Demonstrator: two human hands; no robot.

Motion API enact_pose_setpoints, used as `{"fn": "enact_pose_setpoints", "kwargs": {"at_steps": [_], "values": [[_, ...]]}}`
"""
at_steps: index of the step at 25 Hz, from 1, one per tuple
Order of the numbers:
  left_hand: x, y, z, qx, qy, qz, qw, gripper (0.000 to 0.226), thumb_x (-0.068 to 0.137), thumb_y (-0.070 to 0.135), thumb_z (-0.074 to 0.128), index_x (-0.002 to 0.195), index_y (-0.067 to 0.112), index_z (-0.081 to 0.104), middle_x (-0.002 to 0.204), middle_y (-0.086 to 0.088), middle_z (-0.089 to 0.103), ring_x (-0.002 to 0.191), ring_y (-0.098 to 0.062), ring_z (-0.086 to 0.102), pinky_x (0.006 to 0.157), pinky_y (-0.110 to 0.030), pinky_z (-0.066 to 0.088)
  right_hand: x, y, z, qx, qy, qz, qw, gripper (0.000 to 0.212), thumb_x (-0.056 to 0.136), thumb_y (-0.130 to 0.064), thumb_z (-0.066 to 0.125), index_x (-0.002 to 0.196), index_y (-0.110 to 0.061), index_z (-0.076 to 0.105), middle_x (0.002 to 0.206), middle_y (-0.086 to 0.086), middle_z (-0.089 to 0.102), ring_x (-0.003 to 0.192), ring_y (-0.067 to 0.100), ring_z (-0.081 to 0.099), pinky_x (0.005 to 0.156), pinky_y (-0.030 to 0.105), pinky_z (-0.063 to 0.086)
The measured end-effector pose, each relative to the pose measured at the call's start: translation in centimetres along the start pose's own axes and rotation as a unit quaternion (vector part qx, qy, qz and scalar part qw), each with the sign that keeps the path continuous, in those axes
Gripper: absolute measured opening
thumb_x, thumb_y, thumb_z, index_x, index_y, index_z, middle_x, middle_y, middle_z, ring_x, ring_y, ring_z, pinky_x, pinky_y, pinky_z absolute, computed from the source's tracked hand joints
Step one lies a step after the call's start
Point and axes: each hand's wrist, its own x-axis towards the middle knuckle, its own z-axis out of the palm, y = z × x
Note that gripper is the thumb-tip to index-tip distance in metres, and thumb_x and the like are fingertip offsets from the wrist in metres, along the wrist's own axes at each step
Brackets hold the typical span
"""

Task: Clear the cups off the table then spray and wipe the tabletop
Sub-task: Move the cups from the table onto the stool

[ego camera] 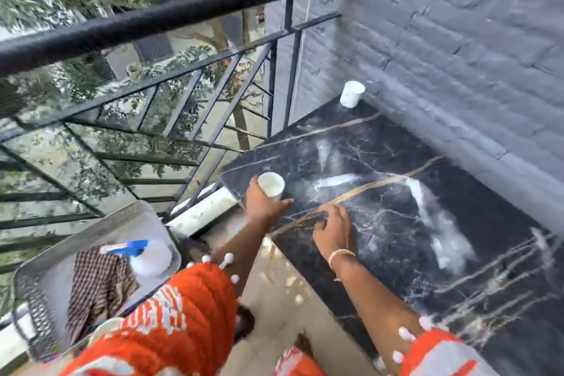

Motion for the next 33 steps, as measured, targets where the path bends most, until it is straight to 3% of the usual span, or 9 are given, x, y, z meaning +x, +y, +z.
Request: {"fn": "enact_pose_setpoints", "kwargs": {"at_steps": [5, 11, 14, 17, 22, 25, 28, 31, 33], "values": [[1.2, 1.2, 2.5, 0.016, 0.076, -0.034, 0.996, 0.072, 0.067, 0.027, 0.084, 0.128, 0.016, 0.049, 0.123, -0.010, 0.062, 0.118, -0.030, 0.056, 0.092, -0.033, 0.044, 4.1, 5.0, -3.0, -0.030, -0.020, 0.006, 0.999, 0.038, 0.083, -0.009, 0.054, 0.118, -0.020, 0.061, 0.122, 0.006, 0.052, 0.109, 0.028, 0.056, 0.090, 0.035, 0.047], [3.9, 6.4, 6.0, 0.060, 0.002, 0.033, 0.998, 0.072, 0.059, 0.040, 0.089, 0.121, 0.017, 0.059, 0.119, -0.005, 0.066, 0.115, -0.025, 0.058, 0.095, -0.033, 0.046, 8.6, 6.6, -5.4, -0.017, -0.015, -0.010, 1.000, 0.030, 0.083, -0.007, 0.051, 0.111, -0.015, 0.059, 0.111, 0.007, 0.051, 0.093, 0.031, 0.057, 0.073, 0.041, 0.051], [6.3, 10.1, 8.1, 0.068, -0.026, 0.088, 0.993, 0.070, 0.061, 0.032, 0.090, 0.122, 0.015, 0.060, 0.119, -0.007, 0.066, 0.115, -0.024, 0.058, 0.096, -0.031, 0.045, 12.5, 6.4, -6.2, 0.010, -0.014, 0.002, 1.000, 0.035, 0.081, -0.005, 0.053, 0.113, -0.015, 0.062, 0.115, 0.009, 0.053, 0.096, 0.033, 0.059, 0.083, 0.042, 0.051], [9.5, 13.2, 10.1, 0.069, -0.041, 0.103, 0.992, 0.075, 0.061, 0.028, 0.090, 0.127, 0.014, 0.058, 0.124, -0.009, 0.063, 0.119, -0.025, 0.056, 0.101, -0.032, 0.043, 17.6, 6.0, -7.3, 0.112, 0.002, 0.060, 0.992, 0.036, 0.077, -0.003, 0.056, 0.110, -0.013, 0.067, 0.111, 0.015, 0.060, 0.099, 0.033, 0.061, 0.091, 0.040, 0.050], [15.8, 16.2, 13.0, 0.063, -0.073, 0.102, 0.990, 0.085, 0.049, 0.042, 0.087, 0.124, 0.016, 0.059, 0.122, -0.008, 0.064, 0.116, -0.025, 0.058, 0.101, -0.035, 0.045, 28.0, 3.3, -10.3, 0.218, 0.026, 0.113, 0.969, 0.037, 0.077, -0.003, 0.063, 0.114, -0.010, 0.064, 0.111, 0.013, 0.064, 0.094, 0.025, 0.064, 0.086, 0.029, 0.051], [19.0, 17.3, 13.8, 0.057, -0.066, 0.106, 0.991, 0.091, 0.035, 0.061, 0.072, 0.116, 0.021, 0.062, 0.109, -0.002, 0.066, 0.105, -0.021, 0.060, 0.092, -0.032, 0.049, 34.2, 1.4, -11.0, 0.215, -0.003, 0.103, 0.971, 0.050, 0.080, -0.009, 0.071, 0.127, -0.008, 0.053, 0.114, 0.009, 0.060, 0.096, 0.020, 0.058, 0.082, 0.019, 0.043], [21.5, 18.3, 14.5, 0.067, -0.095, 0.103, 0.988, 0.078, 0.050, 0.047, 0.085, 0.119, 0.020, 0.060, 0.108, 0.002, 0.065, 0.100, -0.016, 0.060, 0.081, -0.023, 0.045, 40.5, 0.8, -10.3, 0.232, -0.041, 0.107, 0.966, 0.074, 0.075, -0.010, 0.078, 0.138, -0.007, 0.039, 0.130, 0.014, 0.053, 0.114, 0.023, 0.054, 0.094, 0.030, 0.043], [23.5, 18.4, 15.1, 0.055, -0.124, 0.114, 0.984, 0.081, 0.041, 0.052, 0.081, 0.115, 0.026, 0.060, 0.104, 0.006, 0.064, 0.099, -0.017, 0.064, 0.076, -0.036, 0.058, 44.9, 1.4, -8.7, 0.177, -0.076, 0.101, 0.976, 0.100, 0.066, -0.016, 0.086, 0.147, -0.013, 0.028, 0.148, 0.012, 0.039, 0.135, 0.024, 0.041, 0.110, 0.037, 0.036], [24.3, 18.1, 15.7, 0.048, -0.134, 0.117, 0.983, 0.080, 0.040, 0.049, 0.081, 0.114, 0.025, 0.061, 0.106, 0.005, 0.065, 0.098, -0.018, 0.064, 0.070, -0.043, 0.061, 47.0, 2.0, -7.6, 0.142, -0.096, 0.090, 0.981, 0.105, 0.064, -0.018, 0.087, 0.149, -0.015, 0.025, 0.151, 0.011, 0.033, 0.139, 0.024, 0.036, 0.113, 0.038, 0.032]]}}
